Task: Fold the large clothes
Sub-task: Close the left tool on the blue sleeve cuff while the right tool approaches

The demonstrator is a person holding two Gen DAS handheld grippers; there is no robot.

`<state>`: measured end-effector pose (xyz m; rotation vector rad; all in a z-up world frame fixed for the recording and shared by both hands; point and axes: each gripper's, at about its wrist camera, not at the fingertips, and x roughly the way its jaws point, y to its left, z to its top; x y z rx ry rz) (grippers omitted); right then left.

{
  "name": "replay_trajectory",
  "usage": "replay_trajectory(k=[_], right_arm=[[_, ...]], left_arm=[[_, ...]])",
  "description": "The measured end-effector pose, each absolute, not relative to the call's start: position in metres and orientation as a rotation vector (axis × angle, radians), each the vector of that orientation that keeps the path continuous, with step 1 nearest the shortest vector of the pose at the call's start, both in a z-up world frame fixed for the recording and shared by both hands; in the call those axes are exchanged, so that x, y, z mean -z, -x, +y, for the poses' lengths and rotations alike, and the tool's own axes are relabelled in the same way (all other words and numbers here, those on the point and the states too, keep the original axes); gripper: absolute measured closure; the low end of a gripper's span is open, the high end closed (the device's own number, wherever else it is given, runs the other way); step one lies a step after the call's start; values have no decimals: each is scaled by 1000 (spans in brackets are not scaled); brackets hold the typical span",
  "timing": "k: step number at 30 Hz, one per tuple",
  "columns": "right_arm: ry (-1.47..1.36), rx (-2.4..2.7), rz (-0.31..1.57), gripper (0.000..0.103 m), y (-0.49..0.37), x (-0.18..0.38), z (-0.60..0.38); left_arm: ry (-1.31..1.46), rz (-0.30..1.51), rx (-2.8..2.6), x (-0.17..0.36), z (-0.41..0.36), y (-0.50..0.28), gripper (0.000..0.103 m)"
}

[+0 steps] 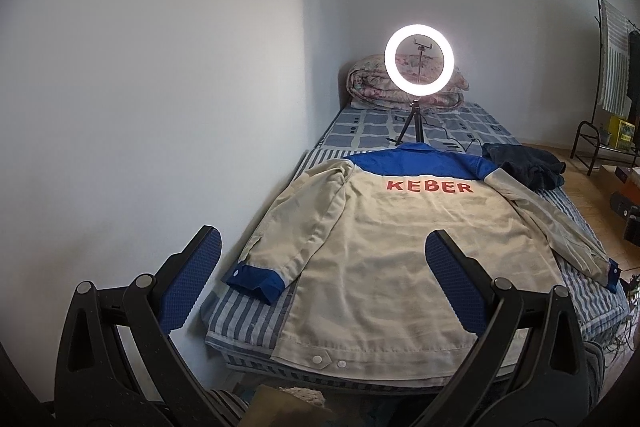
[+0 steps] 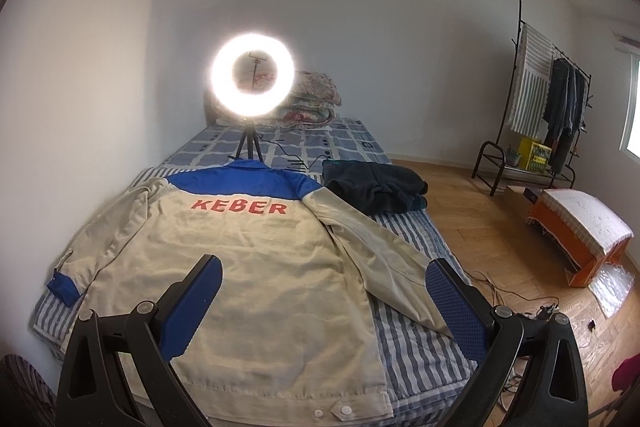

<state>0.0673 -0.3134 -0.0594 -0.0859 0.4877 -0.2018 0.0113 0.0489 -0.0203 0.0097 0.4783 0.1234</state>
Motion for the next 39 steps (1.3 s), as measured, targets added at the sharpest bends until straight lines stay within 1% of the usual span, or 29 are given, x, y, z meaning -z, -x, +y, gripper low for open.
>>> replay_trajectory(k=[11, 20, 30, 32, 34, 38, 39], right_arm=[[118, 118, 498, 0, -107, 67, -272], [122, 58, 507, 0, -134, 74, -249], [146, -9, 512, 0, -162, 88, -226], [144, -36, 522, 0, -171, 96, -219], [133, -81, 535, 0, -180, 106, -211], [103, -228, 596, 0, -205, 137, -184], [89, -270, 615, 1, -211, 145, -178]], left_arm=[[-16, 522, -240, 55, 89, -27, 0], [-27, 584, -255, 95, 103, -57, 0], [126, 620, -210, 127, 122, -71, 0], [148, 644, -216, 135, 125, -76, 3], [167, 666, -222, 143, 128, -80, 10], [225, 700, -222, 158, 137, -82, 16], [230, 708, -224, 162, 139, -83, 19]])
